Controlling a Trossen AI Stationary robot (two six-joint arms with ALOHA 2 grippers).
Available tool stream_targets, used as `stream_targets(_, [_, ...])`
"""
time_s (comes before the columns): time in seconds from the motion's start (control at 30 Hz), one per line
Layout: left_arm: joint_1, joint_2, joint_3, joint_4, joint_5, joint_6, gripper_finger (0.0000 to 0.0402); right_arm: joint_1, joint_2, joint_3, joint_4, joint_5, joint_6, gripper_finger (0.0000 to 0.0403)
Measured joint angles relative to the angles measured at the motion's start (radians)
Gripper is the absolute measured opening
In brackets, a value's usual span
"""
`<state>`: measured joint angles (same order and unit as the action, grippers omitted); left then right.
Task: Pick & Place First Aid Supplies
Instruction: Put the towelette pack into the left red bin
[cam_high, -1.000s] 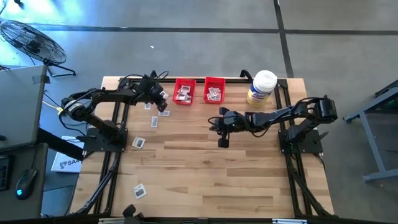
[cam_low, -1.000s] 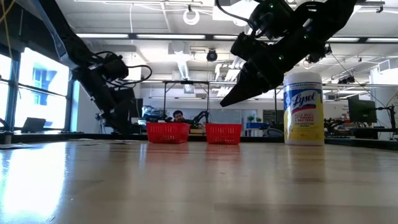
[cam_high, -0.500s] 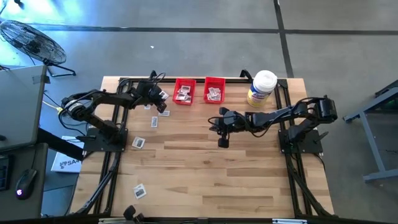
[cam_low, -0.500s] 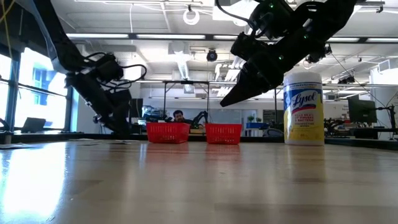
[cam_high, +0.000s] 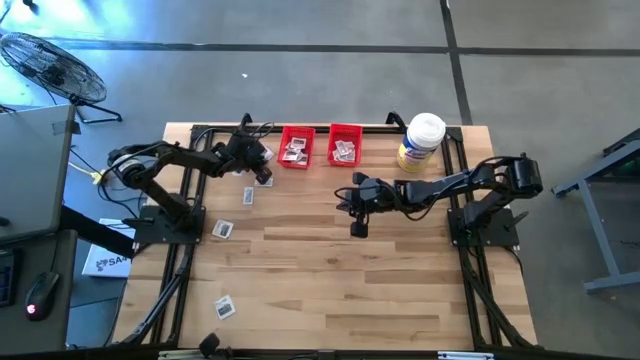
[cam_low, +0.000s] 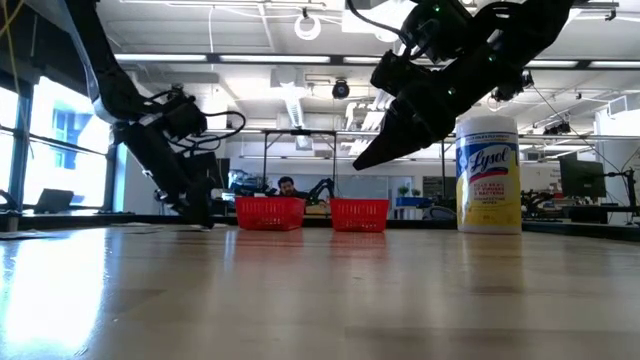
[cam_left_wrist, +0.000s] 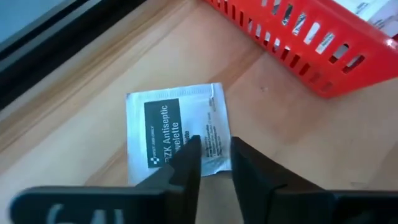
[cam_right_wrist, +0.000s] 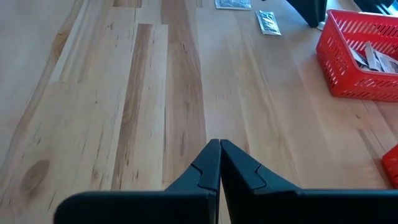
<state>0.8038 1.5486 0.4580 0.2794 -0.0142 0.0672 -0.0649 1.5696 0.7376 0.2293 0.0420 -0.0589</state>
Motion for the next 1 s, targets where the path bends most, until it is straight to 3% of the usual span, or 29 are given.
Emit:
stream_targets(0.2, [0.0, 0.0, -0.001, -0.039, -0.003, -0.034, 0.0007, 0.0, 0.0, 0.0, 0.0, 0.0, 0.003, 0.0002])
stream_targets(0.43, [-0.001, -0.054, -0.005, -0.095, 0.016, -0.098, 0.0002, 0.0, 0.0, 0.0, 0.0, -0.001, 0.01, 0.0004])
stream_targets(0.77, [-0.001, -0.331, -0.009, -0.378, 0.063, -0.101, 0.0001, 0.0, -0.011, 0.0, -0.007, -0.001, 0.01, 0.0004])
stream_targets(1.0, [-0.055, -0.427, -0.007, -0.399, 0.062, -0.068, 0.0001, 0.0, -0.011, 0.0, -0.007, -0.001, 0.009, 0.0001])
